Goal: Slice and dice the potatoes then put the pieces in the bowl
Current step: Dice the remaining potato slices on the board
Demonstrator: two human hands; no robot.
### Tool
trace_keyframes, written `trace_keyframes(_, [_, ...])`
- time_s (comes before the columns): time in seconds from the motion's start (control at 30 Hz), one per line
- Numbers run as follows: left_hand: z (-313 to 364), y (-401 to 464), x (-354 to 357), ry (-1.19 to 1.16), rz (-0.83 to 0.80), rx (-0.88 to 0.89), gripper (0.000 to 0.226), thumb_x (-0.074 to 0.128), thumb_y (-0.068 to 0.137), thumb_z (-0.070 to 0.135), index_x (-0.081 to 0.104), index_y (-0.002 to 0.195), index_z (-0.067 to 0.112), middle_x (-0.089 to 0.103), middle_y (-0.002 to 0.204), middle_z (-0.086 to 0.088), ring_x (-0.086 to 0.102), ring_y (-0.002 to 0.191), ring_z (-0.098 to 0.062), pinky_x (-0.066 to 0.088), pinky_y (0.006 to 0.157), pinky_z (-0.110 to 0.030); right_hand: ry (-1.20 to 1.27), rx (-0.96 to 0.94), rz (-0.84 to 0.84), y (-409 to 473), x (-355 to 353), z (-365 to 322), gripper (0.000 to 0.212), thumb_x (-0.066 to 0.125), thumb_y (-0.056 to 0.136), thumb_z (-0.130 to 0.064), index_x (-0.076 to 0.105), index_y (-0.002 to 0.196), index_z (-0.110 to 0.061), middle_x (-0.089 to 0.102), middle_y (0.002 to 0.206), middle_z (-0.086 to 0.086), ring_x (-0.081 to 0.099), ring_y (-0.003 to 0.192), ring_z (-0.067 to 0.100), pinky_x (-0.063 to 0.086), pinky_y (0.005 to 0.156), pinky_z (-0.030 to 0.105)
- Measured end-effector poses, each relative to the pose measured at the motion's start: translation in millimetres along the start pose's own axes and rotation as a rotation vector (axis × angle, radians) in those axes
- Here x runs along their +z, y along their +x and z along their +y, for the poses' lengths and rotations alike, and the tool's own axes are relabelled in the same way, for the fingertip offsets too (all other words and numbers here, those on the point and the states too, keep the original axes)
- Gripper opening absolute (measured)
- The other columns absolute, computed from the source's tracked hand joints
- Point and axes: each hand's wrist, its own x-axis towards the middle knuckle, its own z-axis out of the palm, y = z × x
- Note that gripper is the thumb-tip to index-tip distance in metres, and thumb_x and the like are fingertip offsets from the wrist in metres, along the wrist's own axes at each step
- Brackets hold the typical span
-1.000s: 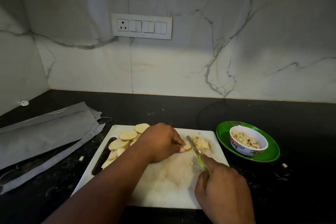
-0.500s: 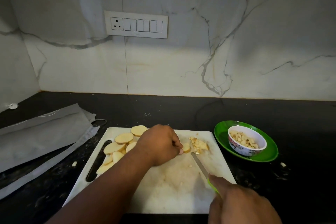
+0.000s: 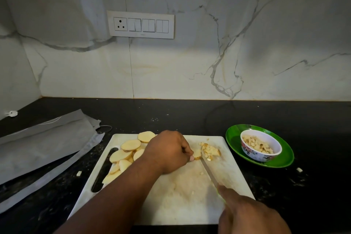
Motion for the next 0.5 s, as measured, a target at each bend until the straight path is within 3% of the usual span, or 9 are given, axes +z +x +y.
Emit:
trace_keyframes(0.13, [-2.1, 0.1, -0.6, -0.037, 0.004, -0.023, 0.015, 0.081, 0.089, 0.041, 0.083, 0.102, 0.034, 0.076, 0.101, 0.019, 0.066, 0.089, -0.004, 0.058, 0.09, -0.026, -0.005, 0.021, 0.02, 0.1, -12.3, -0.2, 0.049, 0.034, 0.095, -0.055, 0.023, 0.143, -0.063, 0.053, 0.133, -0.021, 0.05, 0.125, -0.002, 0.035, 0.099, 0.009])
trace_keyframes(0.33, [-0.6, -3.3, -0.5, -0.061, 0.015, -0.057, 0.014, 0.082, 0.087, 0.043, 0.084, 0.098, 0.035, 0.077, 0.095, 0.019, 0.068, 0.086, -0.005, 0.06, 0.09, -0.031, -0.071, -0.027, 0.067, 28.4, 17.7, -7.3, 0.057, 0.039, 0.091, -0.04, 0.034, 0.147, -0.043, 0.064, 0.115, -0.008, 0.062, 0.107, 0.012, 0.049, 0.088, 0.027])
trace_keyframes(0.43, [-2.7, -1.7, 0.1, -0.064, 0.023, -0.061, 0.014, 0.083, 0.086, 0.045, 0.084, 0.096, 0.036, 0.077, 0.091, 0.019, 0.068, 0.084, -0.004, 0.061, 0.087, -0.031, -0.096, -0.011, 0.054, 18.4, 27.4, -3.5, 0.057, 0.04, 0.085, -0.043, 0.042, 0.142, -0.05, 0.067, 0.11, -0.012, 0.066, 0.101, 0.008, 0.051, 0.085, 0.024])
trace_keyframes(0.5, [-2.9, -0.9, -0.6, -0.064, 0.019, -0.057, 0.014, 0.083, 0.085, 0.045, 0.084, 0.095, 0.035, 0.076, 0.09, 0.019, 0.068, 0.085, -0.004, 0.061, 0.086, -0.03, -0.096, 0.004, 0.099, 3.1, 25.7, 0.3, 0.048, 0.045, 0.082, -0.044, 0.052, 0.128, -0.059, 0.069, 0.103, -0.018, 0.068, 0.092, 0.002, 0.051, 0.078, 0.016])
